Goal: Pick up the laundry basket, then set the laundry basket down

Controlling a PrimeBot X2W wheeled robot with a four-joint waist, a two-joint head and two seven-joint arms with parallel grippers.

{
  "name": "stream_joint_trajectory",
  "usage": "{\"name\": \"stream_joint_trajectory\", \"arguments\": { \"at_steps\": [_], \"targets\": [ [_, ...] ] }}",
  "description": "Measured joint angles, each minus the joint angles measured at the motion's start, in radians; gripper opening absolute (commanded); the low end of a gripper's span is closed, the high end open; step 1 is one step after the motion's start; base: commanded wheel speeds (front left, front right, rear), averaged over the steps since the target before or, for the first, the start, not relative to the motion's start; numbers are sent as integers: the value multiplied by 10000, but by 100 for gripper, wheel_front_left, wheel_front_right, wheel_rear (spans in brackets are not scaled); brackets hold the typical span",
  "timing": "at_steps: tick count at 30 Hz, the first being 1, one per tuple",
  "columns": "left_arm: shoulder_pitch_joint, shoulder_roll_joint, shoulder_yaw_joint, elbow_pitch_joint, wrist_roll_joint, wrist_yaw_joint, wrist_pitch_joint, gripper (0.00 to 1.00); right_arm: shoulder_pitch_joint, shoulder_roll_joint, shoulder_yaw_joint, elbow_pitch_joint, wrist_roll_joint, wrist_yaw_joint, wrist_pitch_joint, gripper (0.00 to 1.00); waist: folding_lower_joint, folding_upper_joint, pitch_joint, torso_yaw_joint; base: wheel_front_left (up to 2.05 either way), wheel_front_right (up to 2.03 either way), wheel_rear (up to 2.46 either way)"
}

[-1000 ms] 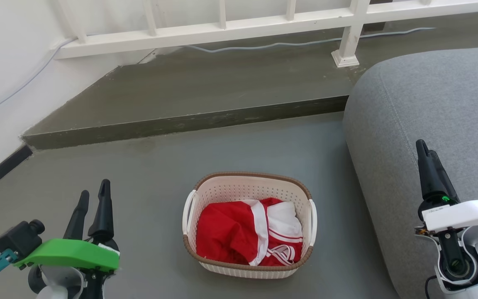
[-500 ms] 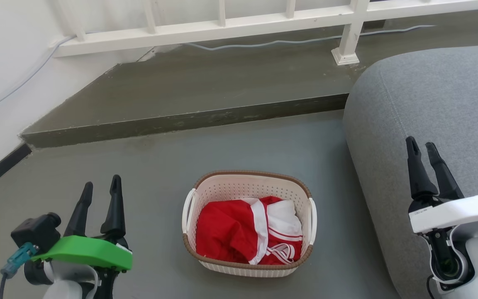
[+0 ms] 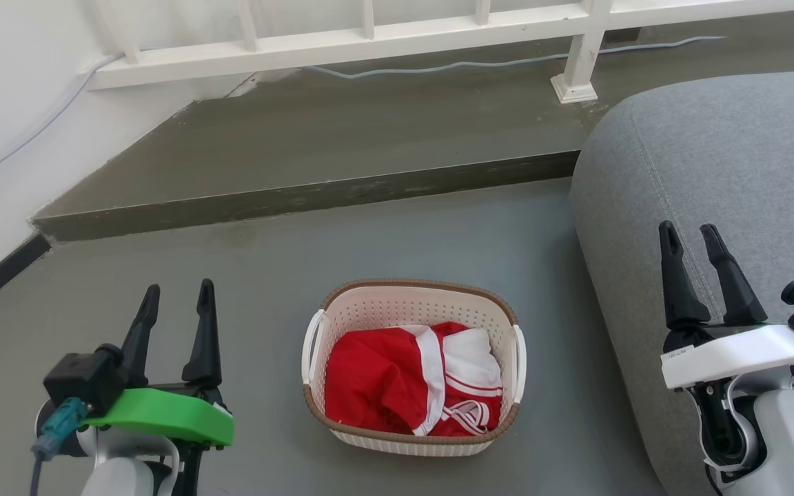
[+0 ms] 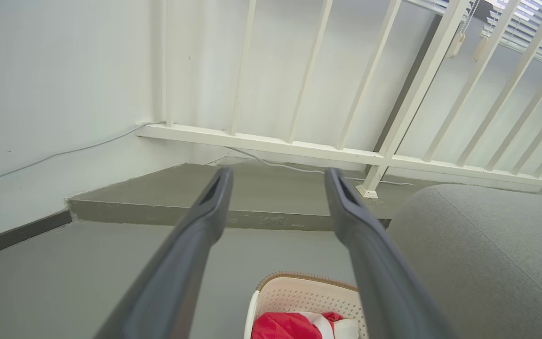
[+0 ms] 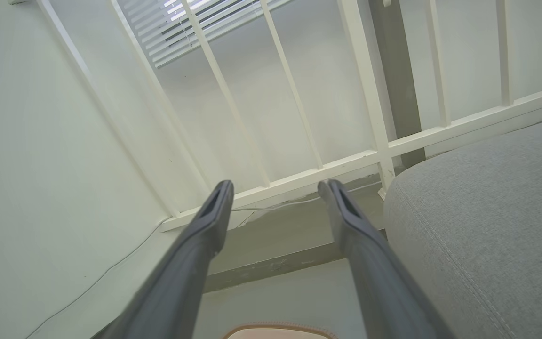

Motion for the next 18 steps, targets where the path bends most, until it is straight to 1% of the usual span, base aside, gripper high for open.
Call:
{"name": "stream_joint_trajectory", "arguments": {
  "at_steps": [12, 18],
  "targets": [
    [-9, -15, -123, -109, 1264, 0, -384, 100, -10, 132, -107, -144, -1511, 2, -257, 100, 0, 0, 82, -25, 0, 0, 0],
    [-24, -23, -121, -119, 1344, 0, -387, 100, -11, 222, -215, -146, -1638, 4, -268, 100, 0, 0, 86, -22, 0, 0, 0]
  ]
}}
